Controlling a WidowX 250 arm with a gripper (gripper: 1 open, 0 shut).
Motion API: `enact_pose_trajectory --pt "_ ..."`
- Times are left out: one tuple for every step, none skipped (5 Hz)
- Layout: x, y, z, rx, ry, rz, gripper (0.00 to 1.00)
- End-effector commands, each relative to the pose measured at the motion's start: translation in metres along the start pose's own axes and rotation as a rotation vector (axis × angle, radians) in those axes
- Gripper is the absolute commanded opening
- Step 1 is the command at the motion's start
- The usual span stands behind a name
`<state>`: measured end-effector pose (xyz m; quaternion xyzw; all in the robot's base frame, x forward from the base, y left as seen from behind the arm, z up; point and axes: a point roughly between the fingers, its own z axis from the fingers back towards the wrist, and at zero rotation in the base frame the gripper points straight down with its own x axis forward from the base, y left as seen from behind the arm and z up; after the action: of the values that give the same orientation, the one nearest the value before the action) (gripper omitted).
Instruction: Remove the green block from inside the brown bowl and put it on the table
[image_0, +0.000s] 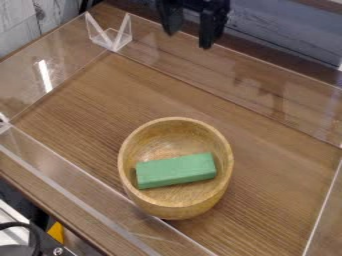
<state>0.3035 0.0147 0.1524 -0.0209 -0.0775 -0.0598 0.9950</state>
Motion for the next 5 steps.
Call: enact_pose_trajectory --pt "-0.003 -0.004 0.015 0.013 -0.052 0.002 1.00" --pt "0.002 -0.012 0.018 0.015 -0.059 0.011 1.00" --pt "0.006 -0.017 0.021 0.016 -0.072 0.015 1.00" --pt "-0.002 0.005 0.025 0.005 -0.078 -0.041 1.00" --pt "-0.017 0.001 0.021 -0.014 -0.047 -0.072 1.00"
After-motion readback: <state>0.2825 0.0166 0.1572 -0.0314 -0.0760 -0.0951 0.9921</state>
